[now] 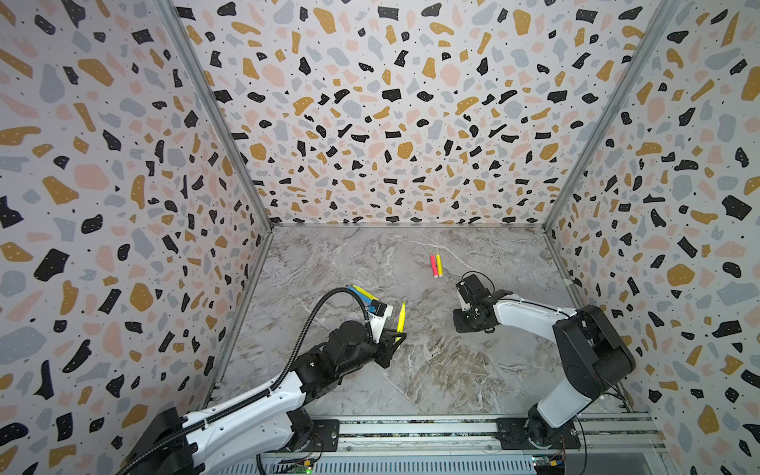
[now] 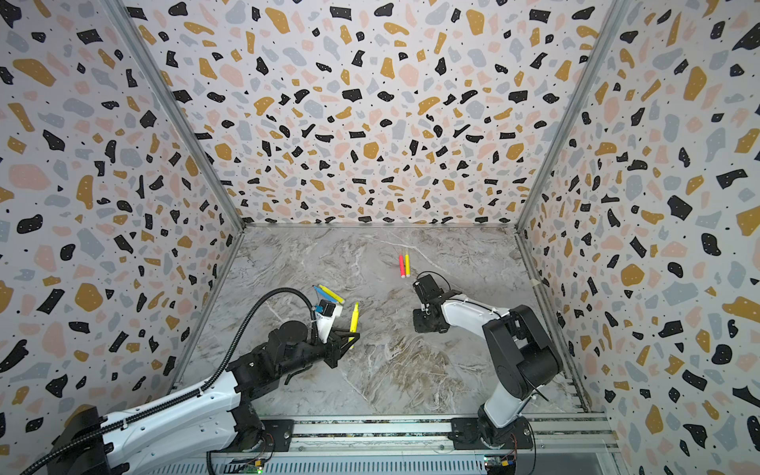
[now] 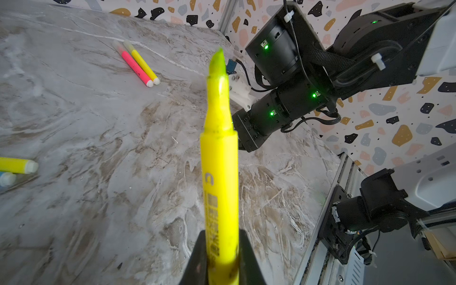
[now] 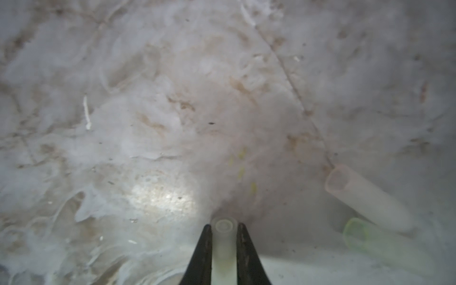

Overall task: Insert the pens into the pen caps
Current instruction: 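Lift the clear cap with the right gripper toward the highlighter tip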

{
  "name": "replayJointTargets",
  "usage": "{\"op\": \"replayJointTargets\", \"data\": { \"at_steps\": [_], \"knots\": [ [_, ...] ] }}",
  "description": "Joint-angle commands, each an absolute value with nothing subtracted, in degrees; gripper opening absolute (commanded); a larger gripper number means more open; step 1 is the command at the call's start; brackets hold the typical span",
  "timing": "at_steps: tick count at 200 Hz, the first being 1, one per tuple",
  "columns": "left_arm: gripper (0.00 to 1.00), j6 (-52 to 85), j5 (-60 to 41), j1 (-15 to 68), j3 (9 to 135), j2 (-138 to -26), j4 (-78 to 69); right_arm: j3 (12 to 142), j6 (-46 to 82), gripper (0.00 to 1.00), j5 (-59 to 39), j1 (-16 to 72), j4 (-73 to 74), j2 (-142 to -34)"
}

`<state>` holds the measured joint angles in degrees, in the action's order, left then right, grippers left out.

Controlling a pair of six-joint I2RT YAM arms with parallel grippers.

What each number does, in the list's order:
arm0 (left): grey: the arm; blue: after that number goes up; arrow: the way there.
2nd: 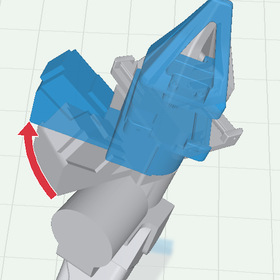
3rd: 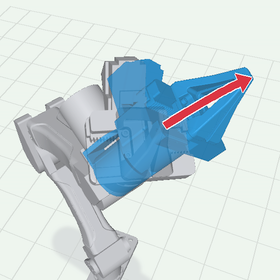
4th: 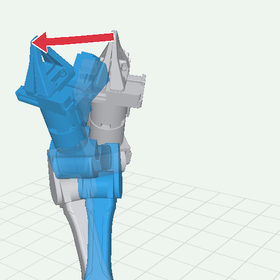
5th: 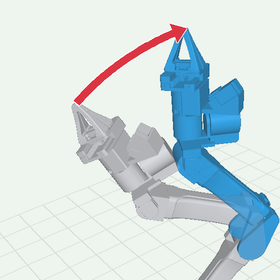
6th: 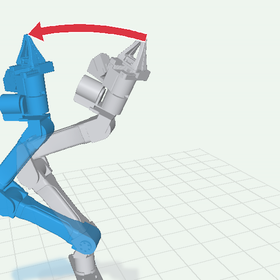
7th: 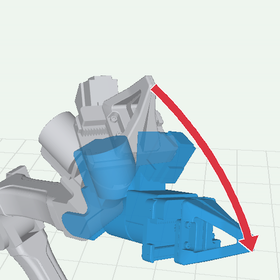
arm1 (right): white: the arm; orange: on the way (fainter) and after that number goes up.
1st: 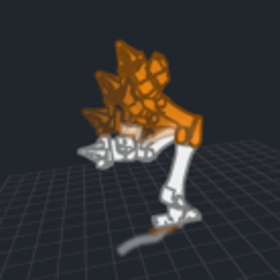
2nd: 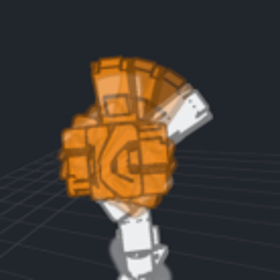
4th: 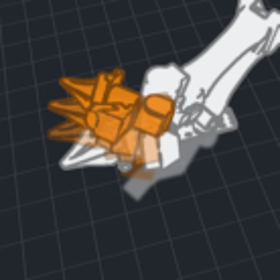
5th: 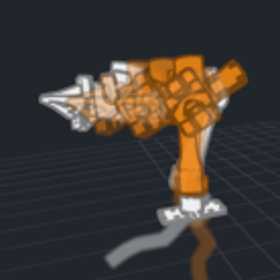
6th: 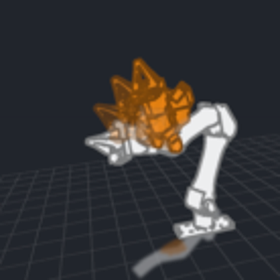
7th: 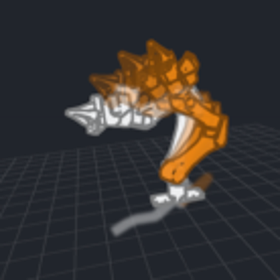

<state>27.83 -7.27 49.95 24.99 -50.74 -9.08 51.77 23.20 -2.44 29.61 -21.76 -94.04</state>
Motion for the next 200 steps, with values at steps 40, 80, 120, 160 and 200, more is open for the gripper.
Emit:
{"op": "replayJointTargets", "data": {
  "at_steps": [40, 80, 120, 160, 200],
  "knots": [
    [0.00, 28.77, -9.88, 50.23, 23.07, -48.63, -14.90, 49.62, 23.71, 0.06, -21.23, 28.70, -11.51, -79.88],
    [0.00, 31.32, -11.42, 50.41, 21.18, -48.50, -20.37, 43.70, 30.44, 0.05, -33.01, 24.81, 2.22, -69.82],
    [0.00, 35.43, -10.95, 53.09, 18.73, -50.56, -28.61, 37.58, 40.20, 0.05, -38.94, 23.82, 18.03, -64.08],
    [0.00, 37.97, -8.57, 58.55, 19.11, -57.00, -36.33, 32.78, 50.76, 0.06, -42.03, 23.88, 34.19, -63.26],
    [0.00, 41.17, -8.26, 62.07, 20.26, -64.08, -44.79, 31.04, 55.10, 0.06, -41.41, 25.16, 41.76, -62.71]
  ]
}}
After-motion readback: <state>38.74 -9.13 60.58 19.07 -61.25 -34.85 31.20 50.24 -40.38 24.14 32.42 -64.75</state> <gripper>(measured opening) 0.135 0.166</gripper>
